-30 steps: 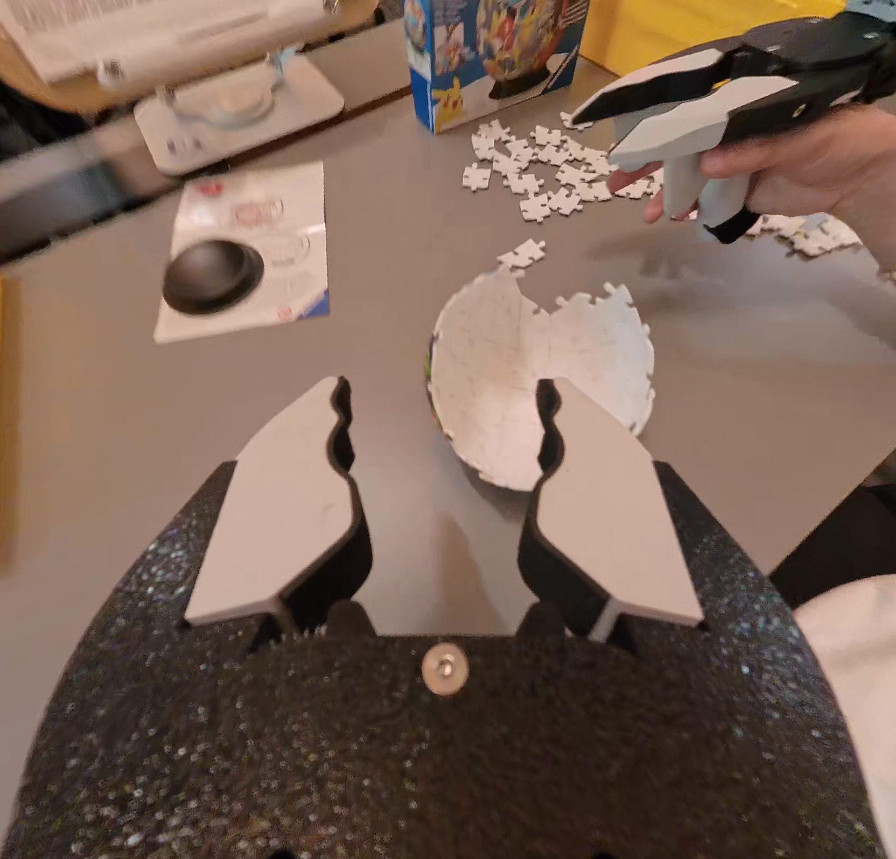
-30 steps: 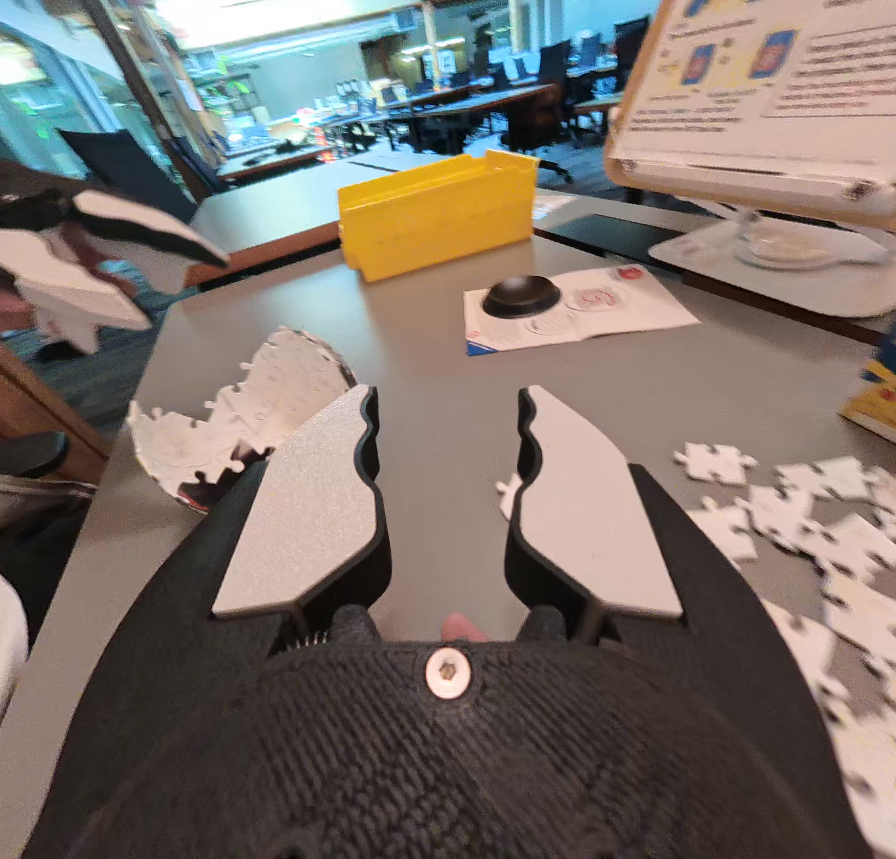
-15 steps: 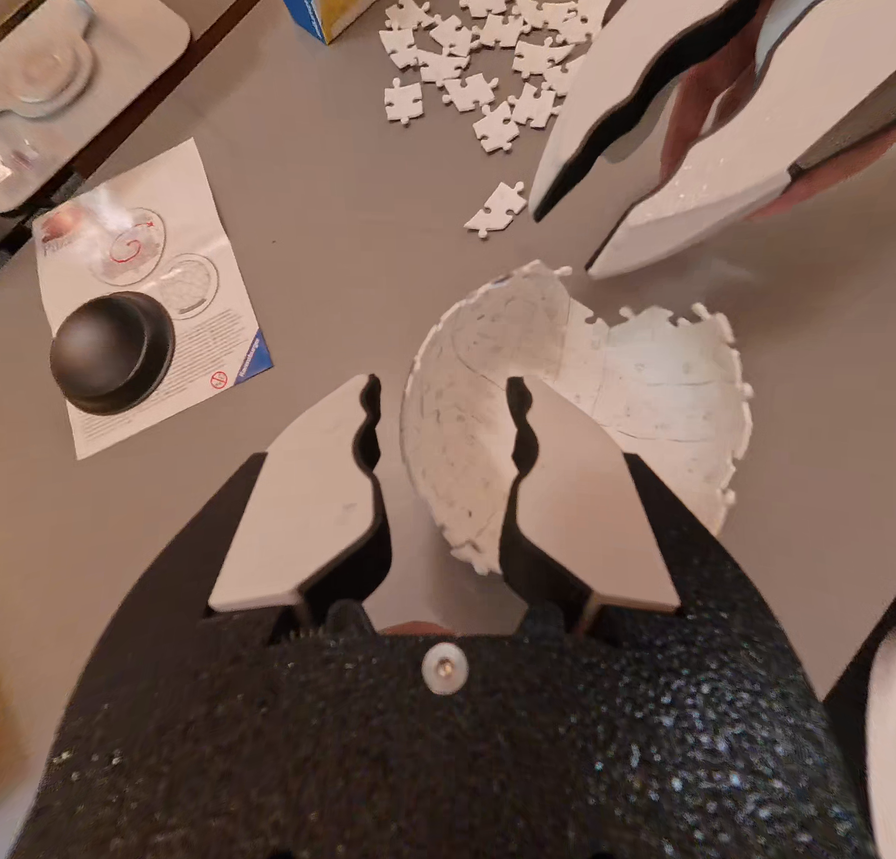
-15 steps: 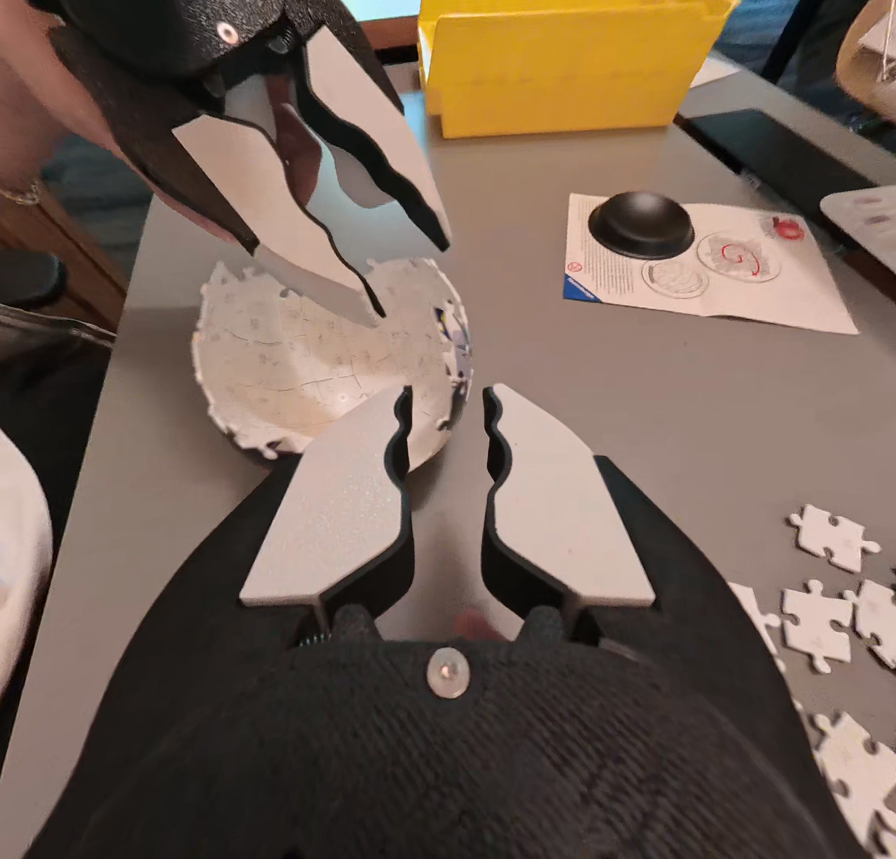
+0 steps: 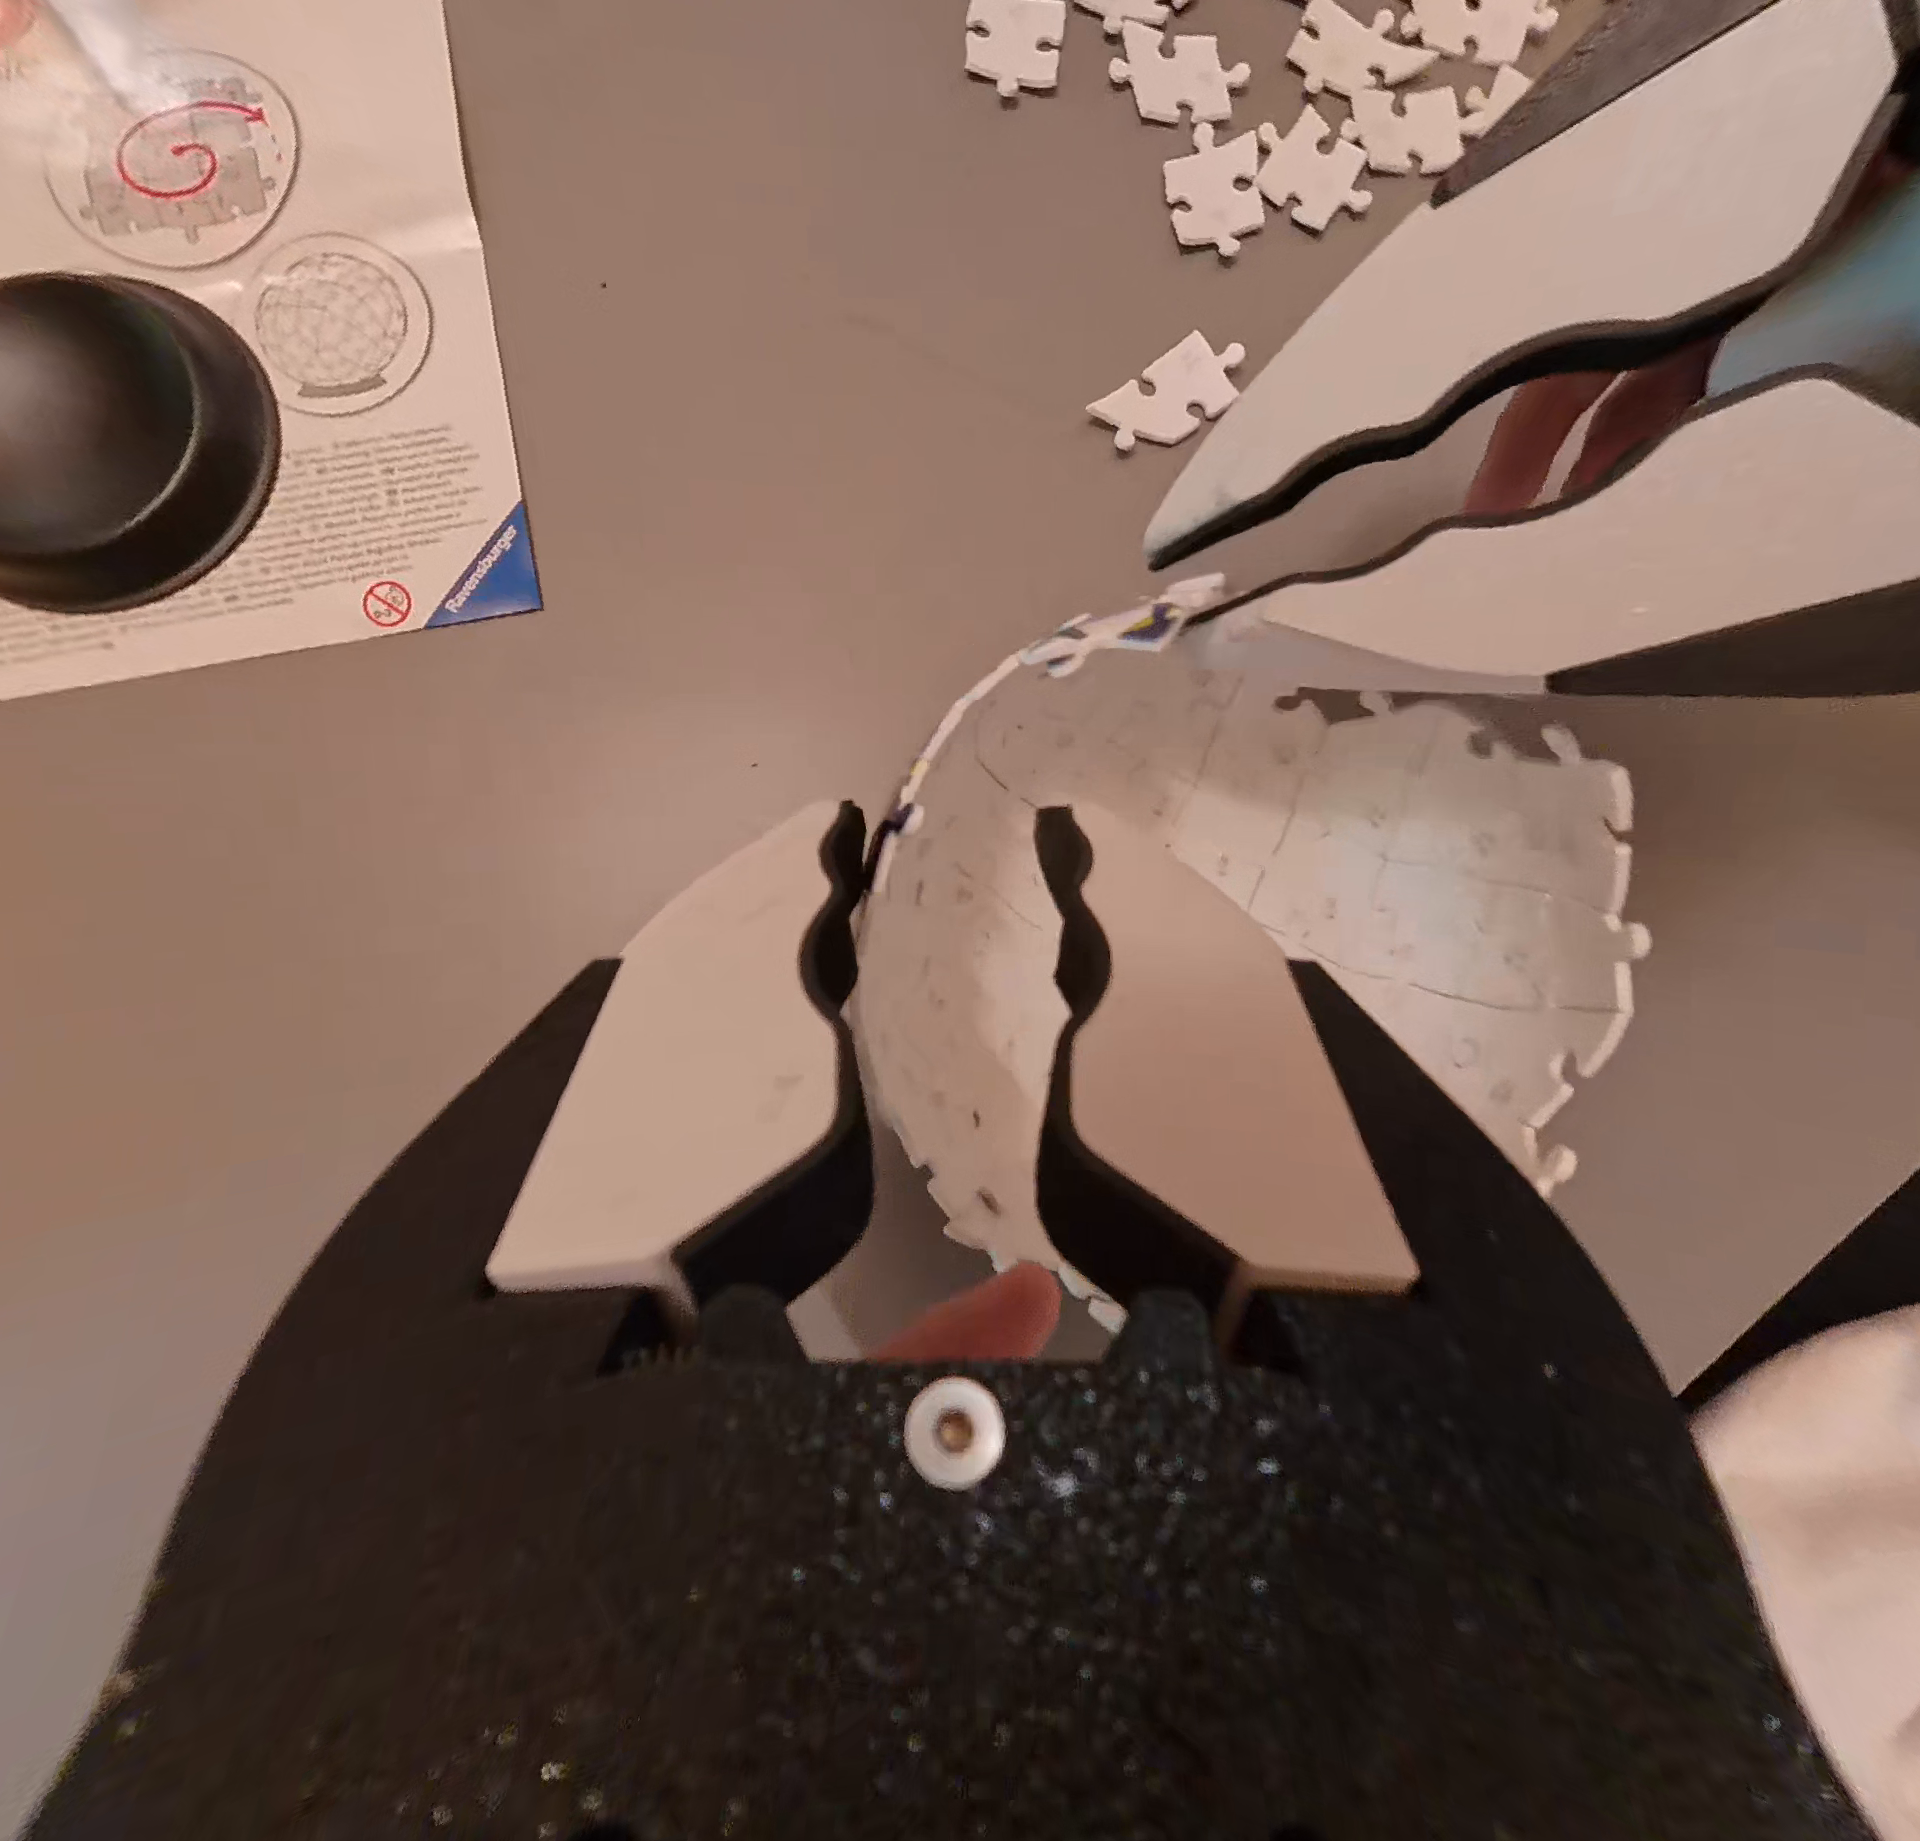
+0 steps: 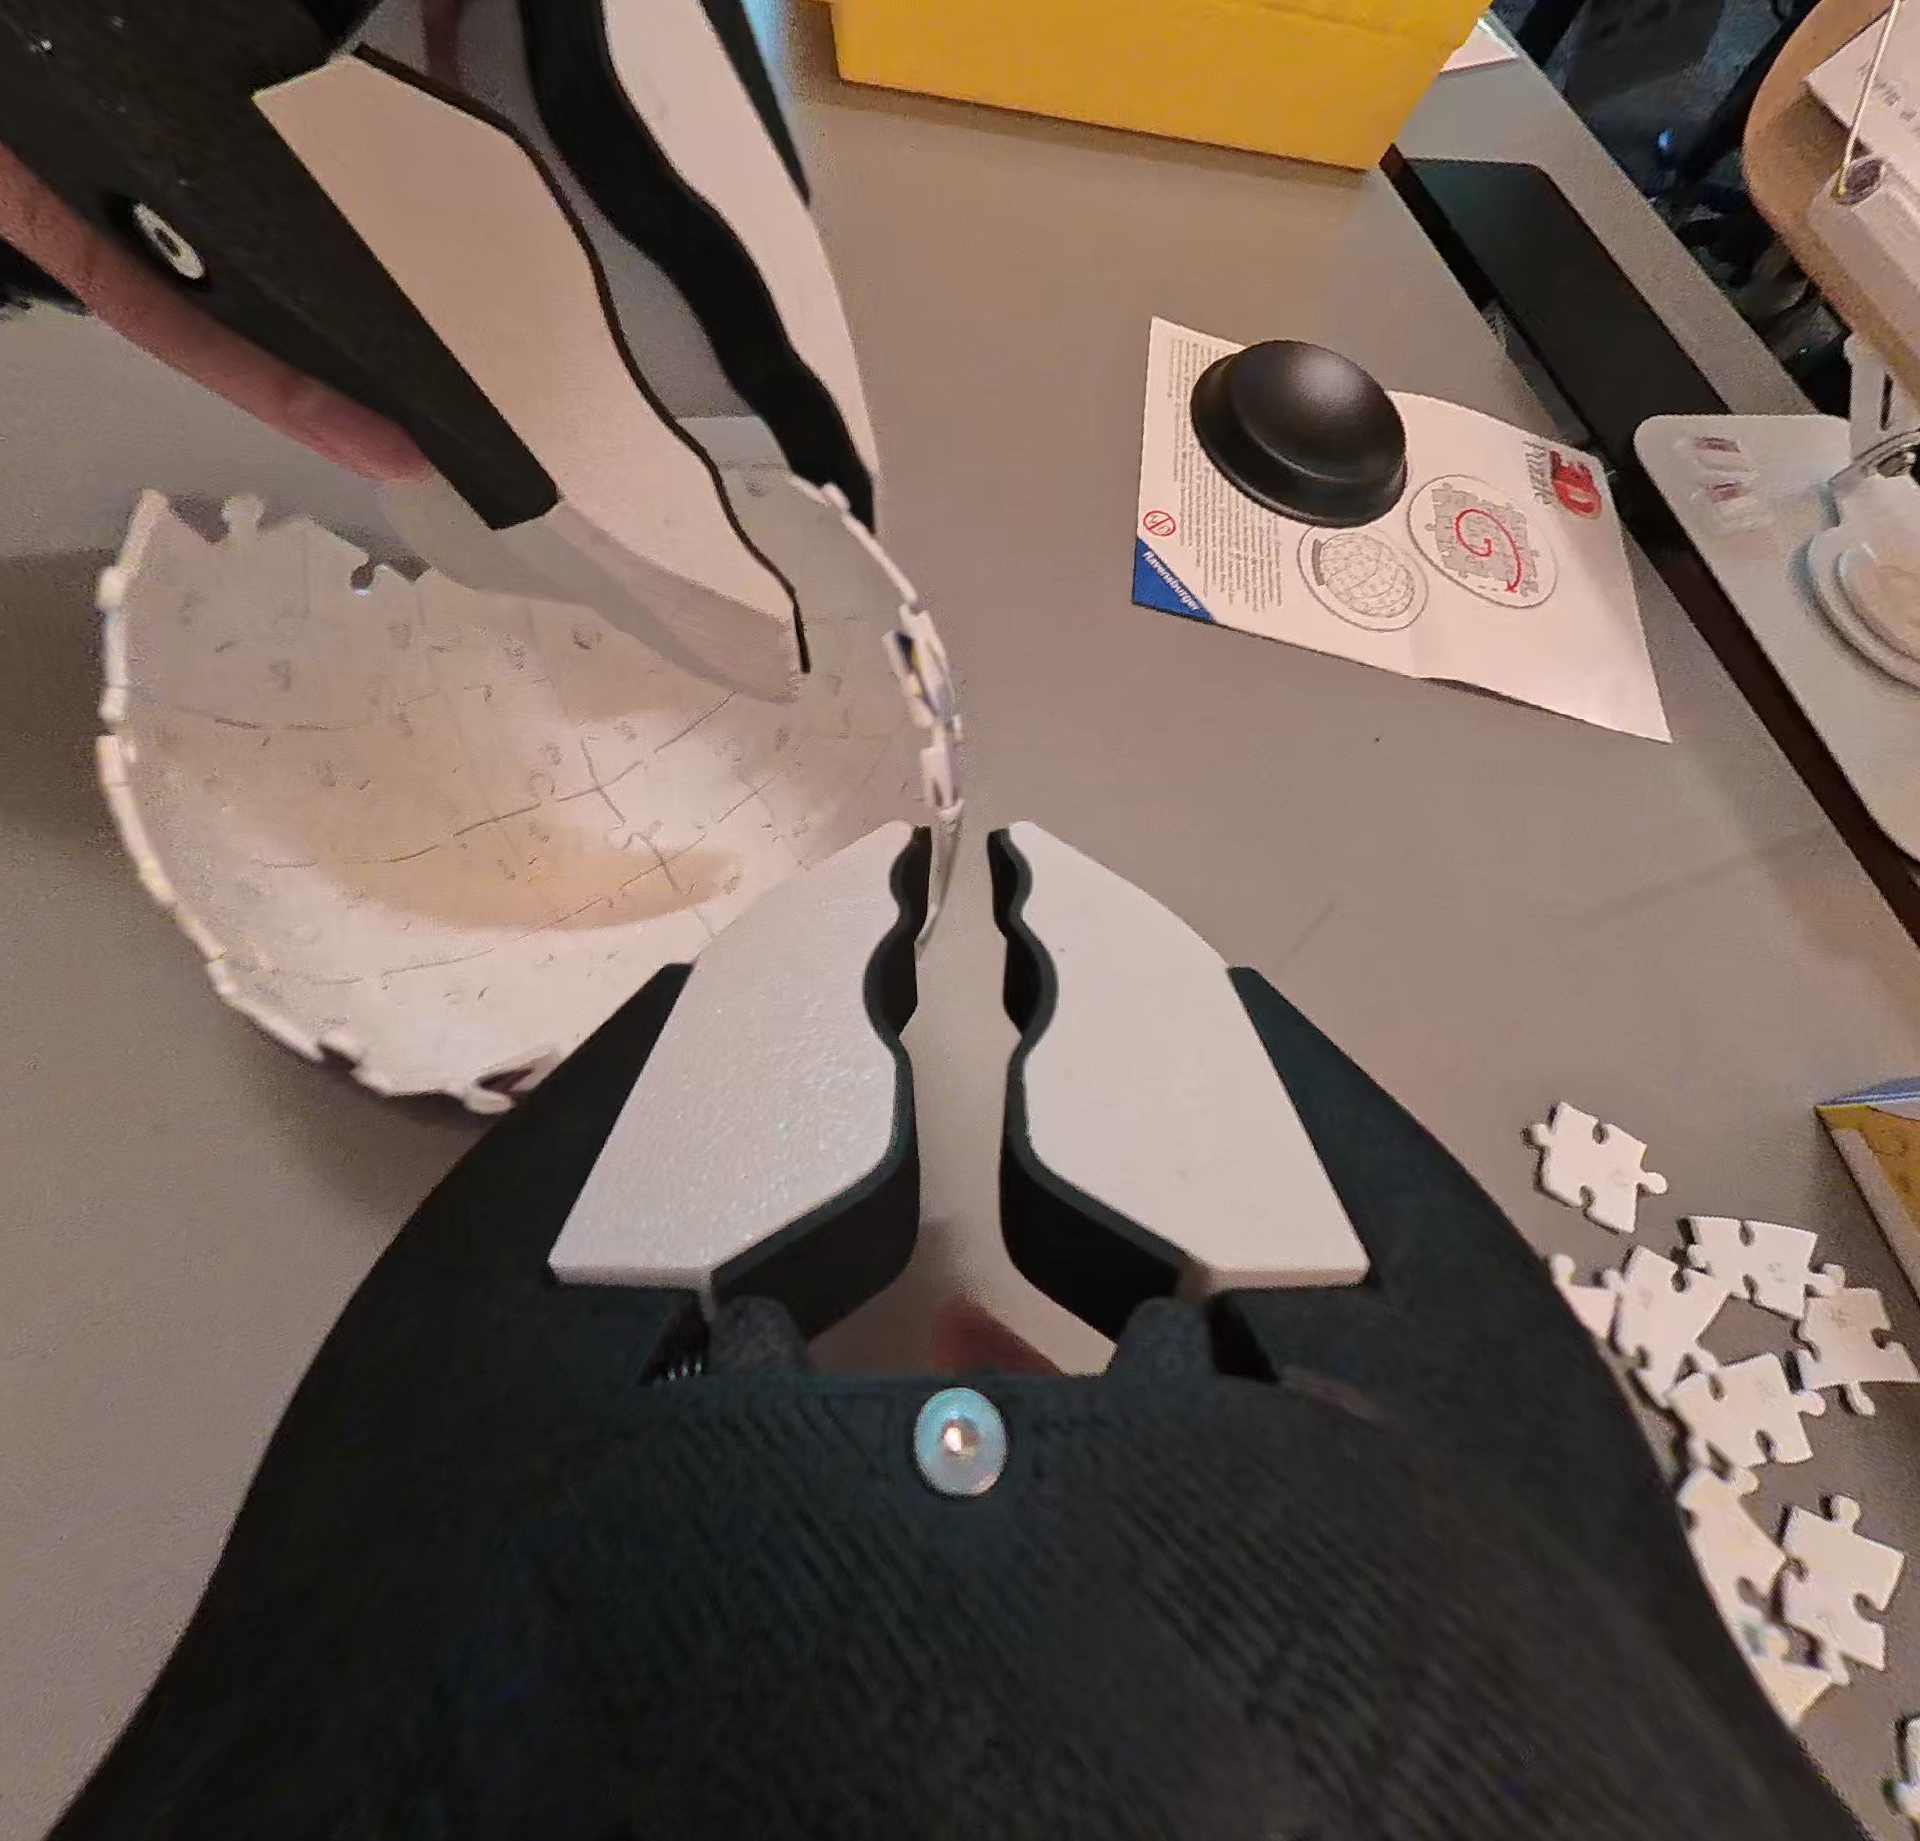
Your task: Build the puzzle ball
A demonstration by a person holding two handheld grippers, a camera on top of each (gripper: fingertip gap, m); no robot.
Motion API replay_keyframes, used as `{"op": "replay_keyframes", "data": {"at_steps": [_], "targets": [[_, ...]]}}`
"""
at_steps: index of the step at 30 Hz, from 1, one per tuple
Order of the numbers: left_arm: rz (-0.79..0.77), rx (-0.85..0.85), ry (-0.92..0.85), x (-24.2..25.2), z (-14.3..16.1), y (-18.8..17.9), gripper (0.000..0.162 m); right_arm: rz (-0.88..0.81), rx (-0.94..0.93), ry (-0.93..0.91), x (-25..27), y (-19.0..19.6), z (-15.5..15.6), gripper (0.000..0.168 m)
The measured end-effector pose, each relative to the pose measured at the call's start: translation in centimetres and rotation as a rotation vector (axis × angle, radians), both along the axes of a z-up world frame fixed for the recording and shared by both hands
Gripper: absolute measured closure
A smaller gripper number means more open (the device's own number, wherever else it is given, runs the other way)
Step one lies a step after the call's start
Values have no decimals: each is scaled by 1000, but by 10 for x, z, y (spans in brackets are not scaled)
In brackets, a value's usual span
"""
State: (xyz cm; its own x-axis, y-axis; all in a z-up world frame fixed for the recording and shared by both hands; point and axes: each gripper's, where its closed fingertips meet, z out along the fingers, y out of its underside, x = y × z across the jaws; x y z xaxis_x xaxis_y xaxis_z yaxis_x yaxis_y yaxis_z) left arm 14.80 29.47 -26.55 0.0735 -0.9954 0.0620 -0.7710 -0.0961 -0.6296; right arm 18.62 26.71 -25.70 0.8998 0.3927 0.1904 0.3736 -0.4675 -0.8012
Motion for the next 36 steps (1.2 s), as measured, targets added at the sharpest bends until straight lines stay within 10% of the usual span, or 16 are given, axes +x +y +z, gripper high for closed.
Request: {"op": "replay_keyframes", "data": {"at_steps": [24,36], "targets": [[62,-74,-57,-8,-2,5,139,82,-57,-37,-1,15,-2,166],[73,-97,-61,-7,-4,-1,142,95,-12,62,7,-5,30,138]]}}
